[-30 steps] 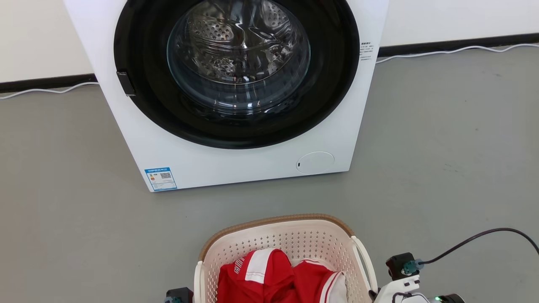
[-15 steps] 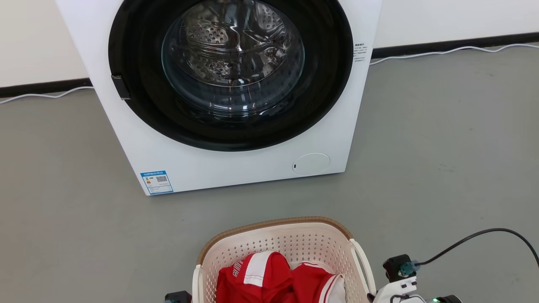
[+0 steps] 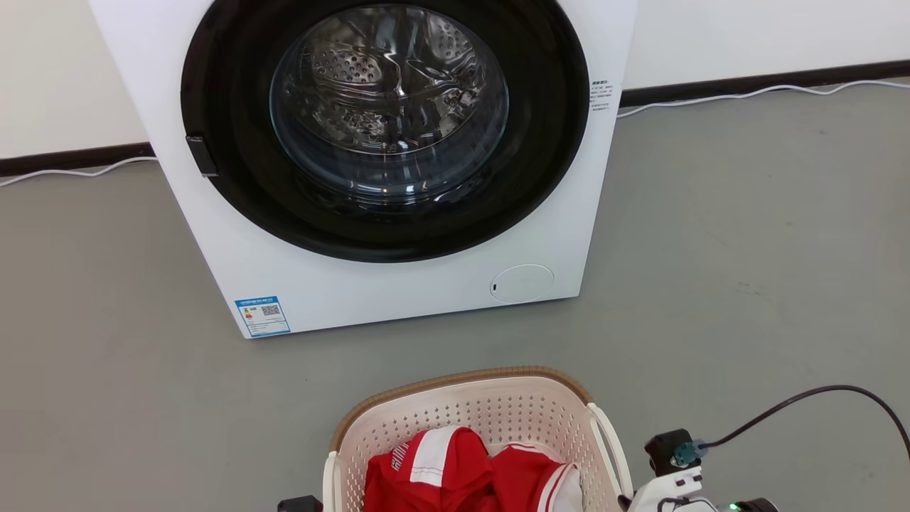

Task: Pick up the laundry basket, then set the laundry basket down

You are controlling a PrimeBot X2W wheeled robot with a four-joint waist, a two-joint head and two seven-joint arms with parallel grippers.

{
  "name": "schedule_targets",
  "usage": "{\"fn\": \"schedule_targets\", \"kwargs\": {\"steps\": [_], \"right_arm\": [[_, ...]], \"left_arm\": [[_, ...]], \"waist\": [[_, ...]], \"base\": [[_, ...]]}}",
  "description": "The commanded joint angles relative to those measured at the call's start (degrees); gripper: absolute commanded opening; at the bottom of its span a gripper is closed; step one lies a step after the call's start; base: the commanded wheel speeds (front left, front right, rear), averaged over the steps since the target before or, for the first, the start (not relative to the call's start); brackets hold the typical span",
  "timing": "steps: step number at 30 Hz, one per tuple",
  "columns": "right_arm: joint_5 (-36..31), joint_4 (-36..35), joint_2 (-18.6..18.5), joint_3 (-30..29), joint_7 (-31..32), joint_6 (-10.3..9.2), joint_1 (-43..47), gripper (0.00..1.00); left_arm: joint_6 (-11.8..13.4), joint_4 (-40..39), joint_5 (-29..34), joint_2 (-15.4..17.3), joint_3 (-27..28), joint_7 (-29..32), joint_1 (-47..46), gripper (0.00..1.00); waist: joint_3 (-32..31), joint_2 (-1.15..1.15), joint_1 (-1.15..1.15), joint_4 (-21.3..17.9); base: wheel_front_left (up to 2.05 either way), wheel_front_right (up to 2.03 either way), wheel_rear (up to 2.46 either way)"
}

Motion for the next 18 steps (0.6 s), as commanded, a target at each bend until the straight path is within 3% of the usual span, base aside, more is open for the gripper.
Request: {"fn": "schedule_targets", "kwargs": {"steps": [1,18], "right_arm": [[-0.8,-1.3,0.2,0.9,-0.3,-0.01,0.2,0.0],[-1.8,-1.9,0.2,-0.1,0.1,-0.01,0.4,0.0]], "left_arm": [[0.2,-0.5,-0.3,0.8,0.6,-1.3,-3.0,0.0],[0.2,0.1,-2.8,0.8,-2.0,-2.0,-3.8,0.0]], "waist": [[0.0,0.0,0.0,-0.1],[0.0,0.0,0.0,-0.7]], "base": [[0.0,0.0,0.0],[0.0,0.0,0.0]]}}
